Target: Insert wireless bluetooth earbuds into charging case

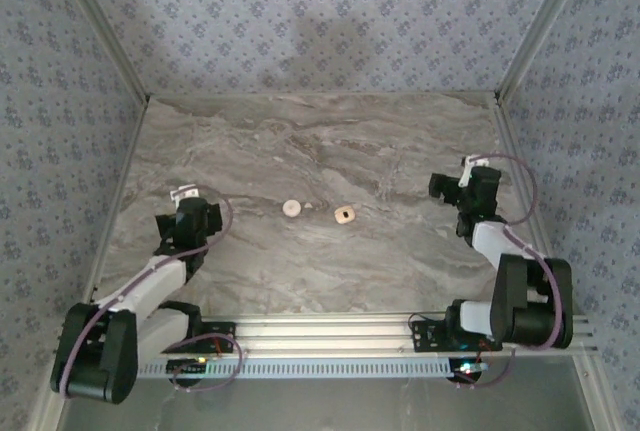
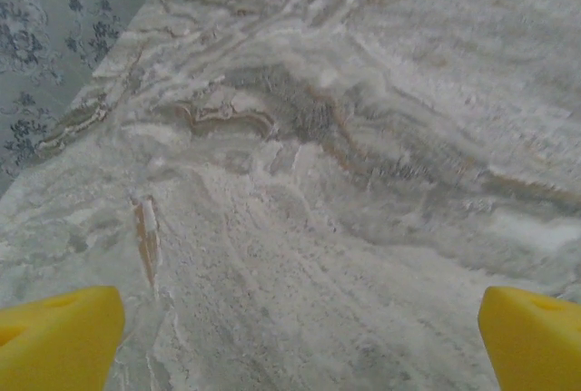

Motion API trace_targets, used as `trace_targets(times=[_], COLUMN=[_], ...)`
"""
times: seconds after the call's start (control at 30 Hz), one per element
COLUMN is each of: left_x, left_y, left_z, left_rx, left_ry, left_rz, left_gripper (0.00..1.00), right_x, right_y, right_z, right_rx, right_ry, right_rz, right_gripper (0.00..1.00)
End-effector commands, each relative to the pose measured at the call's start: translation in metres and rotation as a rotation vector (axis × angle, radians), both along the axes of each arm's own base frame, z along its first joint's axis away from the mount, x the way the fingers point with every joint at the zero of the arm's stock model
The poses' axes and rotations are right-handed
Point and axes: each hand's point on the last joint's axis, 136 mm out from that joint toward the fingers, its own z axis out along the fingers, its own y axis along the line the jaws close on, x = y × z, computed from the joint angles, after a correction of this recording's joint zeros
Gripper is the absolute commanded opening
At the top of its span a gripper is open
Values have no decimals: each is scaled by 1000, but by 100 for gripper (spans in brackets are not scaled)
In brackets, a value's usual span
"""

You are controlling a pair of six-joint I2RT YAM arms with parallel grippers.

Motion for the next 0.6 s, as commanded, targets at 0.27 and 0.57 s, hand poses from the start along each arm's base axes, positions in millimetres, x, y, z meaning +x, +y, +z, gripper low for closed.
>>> trace_targets(times=[0.27,0.57], left_x=[64,94], left_y=[-29,4], left_z=[49,16], left_rx=[57,-2], left_ry=[-331,-273], left_rz=[-222,-93], left_gripper=[100,100], right_x=[20,20], right_y=[28,34], right_z=[-4,-15], right_rx=[-65,-103], right_ry=[-164,-146], right_rz=[140,150], right_gripper=[100,100])
